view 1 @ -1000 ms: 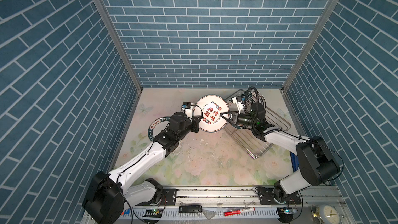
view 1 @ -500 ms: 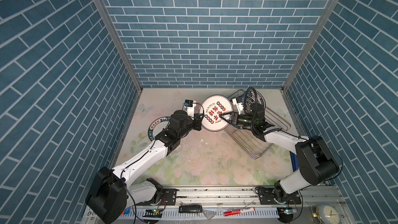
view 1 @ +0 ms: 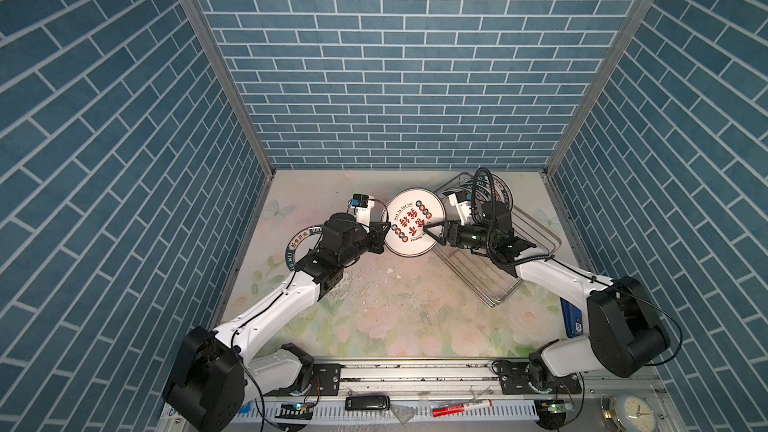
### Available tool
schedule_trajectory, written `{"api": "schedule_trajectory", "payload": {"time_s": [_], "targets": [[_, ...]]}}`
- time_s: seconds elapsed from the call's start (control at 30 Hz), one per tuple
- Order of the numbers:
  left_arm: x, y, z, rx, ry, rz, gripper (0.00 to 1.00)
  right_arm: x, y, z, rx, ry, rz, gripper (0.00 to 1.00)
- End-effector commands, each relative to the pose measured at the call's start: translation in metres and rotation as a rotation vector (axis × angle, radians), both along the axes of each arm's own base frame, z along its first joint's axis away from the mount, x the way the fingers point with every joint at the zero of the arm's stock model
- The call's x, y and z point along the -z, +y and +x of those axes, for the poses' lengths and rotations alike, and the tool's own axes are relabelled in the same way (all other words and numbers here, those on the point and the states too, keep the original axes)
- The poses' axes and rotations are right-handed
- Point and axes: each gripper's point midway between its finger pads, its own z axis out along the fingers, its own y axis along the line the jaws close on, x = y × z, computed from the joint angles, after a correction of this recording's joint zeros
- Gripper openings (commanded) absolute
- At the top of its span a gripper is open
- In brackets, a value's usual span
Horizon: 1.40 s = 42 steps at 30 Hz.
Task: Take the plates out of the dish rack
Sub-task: 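Close the left gripper on the plate rim and open the right gripper, then carry the plate with the left gripper over the stacked plates and lower it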
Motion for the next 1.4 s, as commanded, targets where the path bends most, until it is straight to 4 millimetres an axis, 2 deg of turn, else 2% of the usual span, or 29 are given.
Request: {"api": "schedule_trajectory", "payload": {"time_s": [0.0,0.13,0.27,0.43,0.57,0.77,0.93,1.17,1.37], "targets": [[0.024,0.015,0.006,-0.062,0.049,0.065,0.0,-0.028,0.008,-0.001,-0.039,-0.086,0.051,0.76],[0.028,0.023,0.01,-0.091,0.066,0.051,0.0,-0.022,0.004,0.001,-0.015,-0.098,0.005,0.77],[0.026,0.033,0.012,-0.127,0.066,0.037,0.0,-0.026,-0.003,0.001,0.009,-0.129,-0.029,0.79],[0.021,0.04,0.013,-0.153,0.053,0.028,0.0,-0.017,-0.008,0.007,0.046,-0.125,-0.079,0.8],[0.026,0.054,0.011,-0.199,0.063,0.013,0.0,-0.013,-0.009,0.008,0.05,-0.123,-0.095,0.8],[0.017,0.083,0.008,-0.292,0.035,-0.04,0.0,-0.017,-0.01,0.006,0.046,-0.134,-0.098,0.8],[0.015,0.126,-0.001,-0.481,0.013,-0.054,0.0,-0.019,-0.011,0.004,0.045,-0.143,-0.102,0.8],[0.038,0.196,-0.014,-0.746,0.089,-0.151,0.0,-0.019,-0.011,0.003,0.038,-0.138,-0.111,0.78],[0.046,0.228,-0.025,-0.863,0.125,-0.213,0.0,-0.018,-0.01,0.002,0.029,-0.131,-0.112,0.79]]}}
